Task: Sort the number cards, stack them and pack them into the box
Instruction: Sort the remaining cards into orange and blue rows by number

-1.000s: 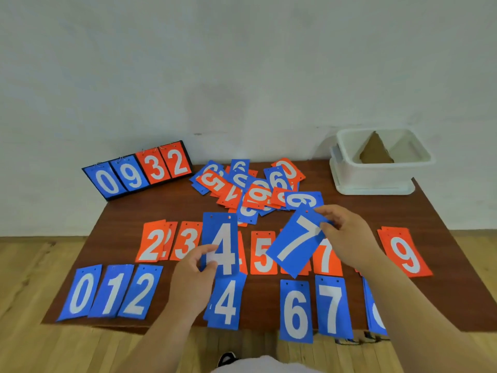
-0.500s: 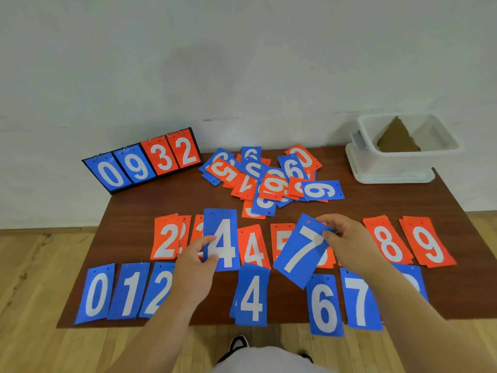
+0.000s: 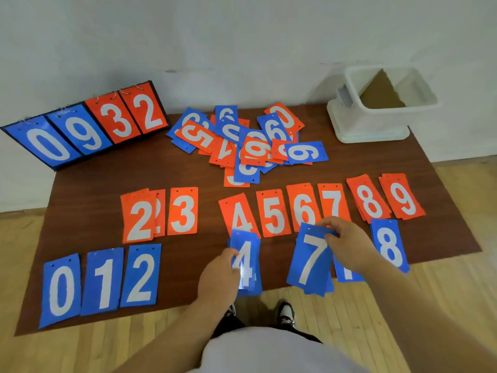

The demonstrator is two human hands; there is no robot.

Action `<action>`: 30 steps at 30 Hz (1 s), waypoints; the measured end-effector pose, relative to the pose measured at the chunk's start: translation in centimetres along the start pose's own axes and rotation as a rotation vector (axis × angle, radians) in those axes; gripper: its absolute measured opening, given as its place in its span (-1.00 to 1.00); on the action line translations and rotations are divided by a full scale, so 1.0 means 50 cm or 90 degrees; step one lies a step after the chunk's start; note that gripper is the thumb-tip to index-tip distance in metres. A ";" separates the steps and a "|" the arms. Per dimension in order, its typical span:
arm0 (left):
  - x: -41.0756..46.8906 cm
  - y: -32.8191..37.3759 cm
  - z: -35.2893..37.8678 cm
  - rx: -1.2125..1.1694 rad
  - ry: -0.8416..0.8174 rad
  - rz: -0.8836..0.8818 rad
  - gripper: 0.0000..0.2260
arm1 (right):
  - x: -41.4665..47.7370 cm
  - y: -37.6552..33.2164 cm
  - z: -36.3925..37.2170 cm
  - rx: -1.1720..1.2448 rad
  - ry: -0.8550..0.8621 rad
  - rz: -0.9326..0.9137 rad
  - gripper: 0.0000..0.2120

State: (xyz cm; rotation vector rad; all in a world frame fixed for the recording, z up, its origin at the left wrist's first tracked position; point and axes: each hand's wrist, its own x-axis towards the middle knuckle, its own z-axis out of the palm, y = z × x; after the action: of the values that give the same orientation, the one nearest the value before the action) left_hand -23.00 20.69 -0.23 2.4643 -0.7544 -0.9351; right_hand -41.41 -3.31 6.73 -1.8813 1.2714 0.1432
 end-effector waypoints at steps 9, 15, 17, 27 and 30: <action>0.017 0.016 0.032 0.291 0.030 0.062 -0.64 | 0.023 0.124 -0.061 -0.081 0.025 0.070 -0.79; 0.012 0.033 0.039 0.271 0.017 0.036 -0.61 | 0.081 0.170 -0.083 -0.173 0.046 0.025 -0.81; 0.009 0.038 0.042 0.268 0.020 0.018 -0.61 | 0.105 0.186 -0.074 -0.198 0.057 -0.002 -0.82; 0.009 0.089 0.067 0.247 0.052 -0.081 -0.74 | 0.134 0.248 -0.037 -0.338 0.151 -0.085 -0.71; 0.005 0.104 0.070 0.242 0.071 -0.104 -0.68 | 0.130 0.241 -0.048 -0.304 0.150 -0.084 -0.69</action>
State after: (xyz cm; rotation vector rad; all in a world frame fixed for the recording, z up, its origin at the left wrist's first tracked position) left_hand -27.08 15.91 -0.03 2.9198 -0.7595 -0.7572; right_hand -48.85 -11.18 -1.93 -2.4449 1.3473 0.1703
